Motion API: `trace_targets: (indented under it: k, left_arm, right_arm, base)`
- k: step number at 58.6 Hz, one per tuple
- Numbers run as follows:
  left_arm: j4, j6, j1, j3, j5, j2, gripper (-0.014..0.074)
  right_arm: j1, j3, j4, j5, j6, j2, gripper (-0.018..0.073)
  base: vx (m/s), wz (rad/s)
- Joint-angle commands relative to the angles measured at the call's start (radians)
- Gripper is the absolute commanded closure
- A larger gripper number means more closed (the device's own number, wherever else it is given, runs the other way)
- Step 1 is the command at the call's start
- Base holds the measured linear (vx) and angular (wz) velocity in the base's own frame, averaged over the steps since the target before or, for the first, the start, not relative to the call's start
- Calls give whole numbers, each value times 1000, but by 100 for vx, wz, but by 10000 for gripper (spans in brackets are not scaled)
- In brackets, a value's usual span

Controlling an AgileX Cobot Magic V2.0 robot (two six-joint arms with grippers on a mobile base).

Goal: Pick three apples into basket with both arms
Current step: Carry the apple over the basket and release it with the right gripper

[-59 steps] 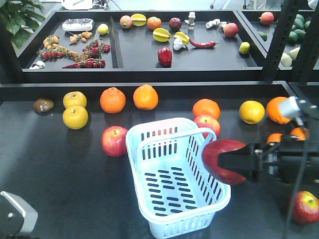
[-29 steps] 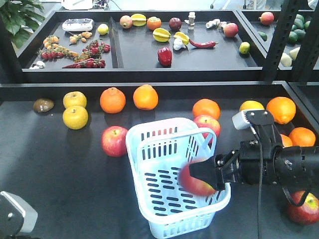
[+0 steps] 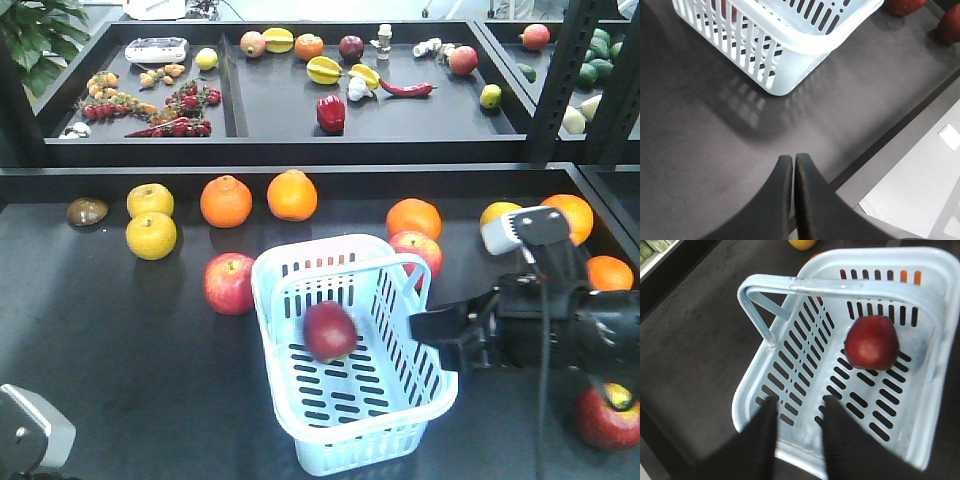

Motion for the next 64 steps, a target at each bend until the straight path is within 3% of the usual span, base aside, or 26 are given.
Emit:
trace_targets:
  k: [1, 7, 15, 21, 28, 35, 43, 48, 64]
  left_arm:
    - [-21, -5, -4, -23, -53, -6, 602]
    - [-21, -5, -4, -23, -53, -6, 602]
    - [-21, -5, -4, -23, -53, -6, 602]
    - [-21, -5, -4, -23, -53, -6, 602]
    - [-21, -5, -4, -23, -53, -6, 602]
    - [-21, -5, -4, -23, -53, -6, 602]
    - [-21, -5, -4, -23, -53, -6, 602]
    - [-21, -5, -4, -23, -53, -6, 602]
    - [-21, -5, -4, -23, -53, -6, 602]
  right_arm:
    - [-23, -26, -111, 13, 130, -81, 575]
    - [-89, -26, -334, 13, 364, -149, 567]
    - [-233, -26, -693, 15, 694, -200, 559]
    - [-346, -27, -861, 14, 804, -189, 522]
    - [-447, -57, -860, 44, 810, -124, 411]
    - [-503, -145, -867, 106, 807, -2, 209]
    - [-527, -251, -884, 168, 816, 151, -50]
    - [-527, -306, -894, 202, 840, 241, -155]
    - [-527, -365, -934, 197, 846, 459, -132]
  base:
    - [0, 0]
    - [0, 0]
    - [0, 0]
    - [0, 0]
    - [0, 0]
    - [0, 0]
    - [0, 0]
    - [0, 0]
    - [0, 0]
